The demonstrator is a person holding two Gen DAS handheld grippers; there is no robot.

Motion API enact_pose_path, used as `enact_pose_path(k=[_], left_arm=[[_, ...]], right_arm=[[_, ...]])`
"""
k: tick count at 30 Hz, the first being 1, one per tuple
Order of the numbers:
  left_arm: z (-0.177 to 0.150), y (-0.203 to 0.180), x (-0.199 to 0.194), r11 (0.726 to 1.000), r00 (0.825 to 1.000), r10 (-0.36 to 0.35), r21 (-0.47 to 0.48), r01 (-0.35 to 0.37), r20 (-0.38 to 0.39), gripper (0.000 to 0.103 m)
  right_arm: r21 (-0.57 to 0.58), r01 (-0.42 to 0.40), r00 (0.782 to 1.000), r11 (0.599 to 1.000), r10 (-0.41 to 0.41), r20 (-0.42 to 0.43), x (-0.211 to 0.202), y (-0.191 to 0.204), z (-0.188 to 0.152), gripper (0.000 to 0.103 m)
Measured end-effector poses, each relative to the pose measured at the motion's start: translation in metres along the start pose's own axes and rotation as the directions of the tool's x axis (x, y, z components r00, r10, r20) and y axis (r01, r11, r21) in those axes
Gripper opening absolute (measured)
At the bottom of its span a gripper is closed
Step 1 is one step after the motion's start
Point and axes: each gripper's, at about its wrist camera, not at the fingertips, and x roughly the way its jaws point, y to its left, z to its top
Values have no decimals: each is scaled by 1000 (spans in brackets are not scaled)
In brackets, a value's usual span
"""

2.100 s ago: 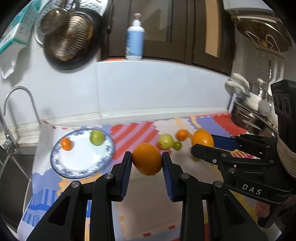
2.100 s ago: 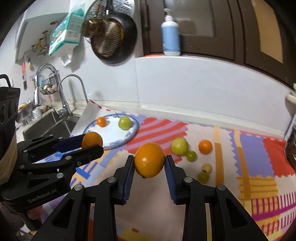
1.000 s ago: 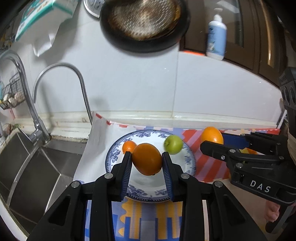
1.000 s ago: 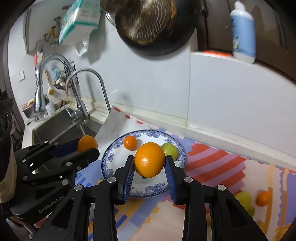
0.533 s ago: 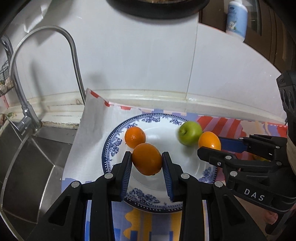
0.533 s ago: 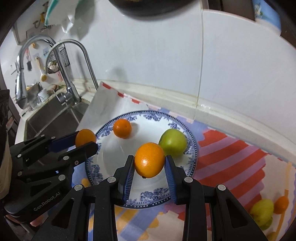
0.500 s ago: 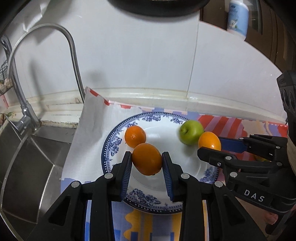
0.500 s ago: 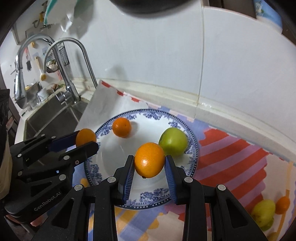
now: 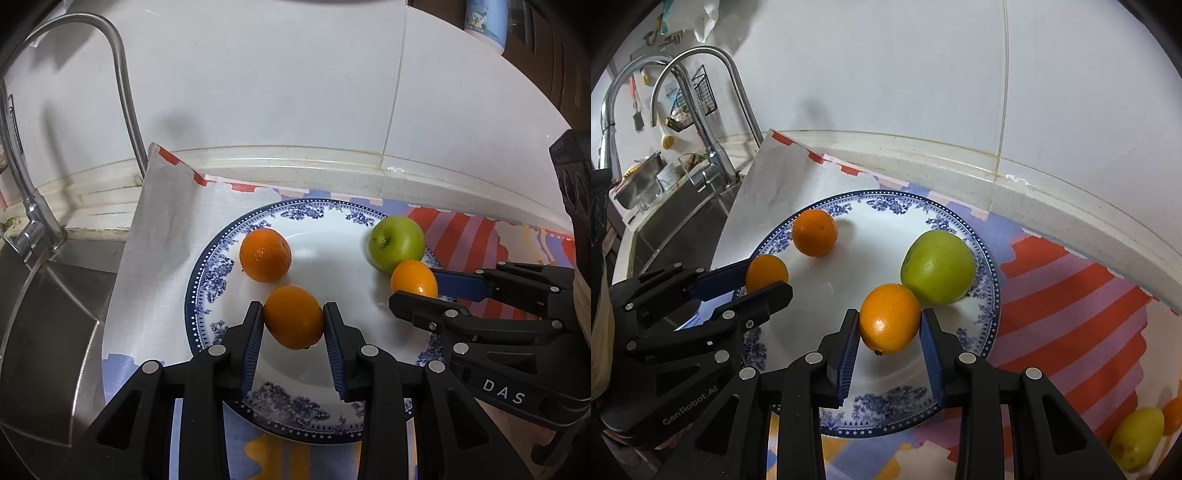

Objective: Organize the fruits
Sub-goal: 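Open both grippers to drop the oranges onto the plate, then move both grippers back toward the remaining fruits on the mat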

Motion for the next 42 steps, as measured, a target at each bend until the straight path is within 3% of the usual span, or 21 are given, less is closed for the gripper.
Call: enact_pose_path(k=[14, 21, 28, 32, 42], left_arm=[[-3, 4, 10, 999, 999, -8, -36, 6, -44, 33], [1, 2, -16, 999, 1000, 16, -52, -15, 17, 46], [0, -8, -62, 997, 993, 52, -61, -46, 102, 59], [-3, -17, -88, 996, 989, 57, -74, -47, 140, 60], [-12, -51, -136, 1000, 978, -9, -27, 15, 208, 66]], right_arm=[[11, -1, 1000, 1000, 1, -31, 11, -2, -3, 34], [25, -7, 1000, 1000, 7, 0, -2, -2, -6, 41], [49, 10, 997, 999, -14, 81, -45, -4, -15, 41], [60, 45, 989, 997, -53, 137, -76, -5, -22, 45], [114, 114, 956, 987, -140, 258, -158, -12, -48, 55]])
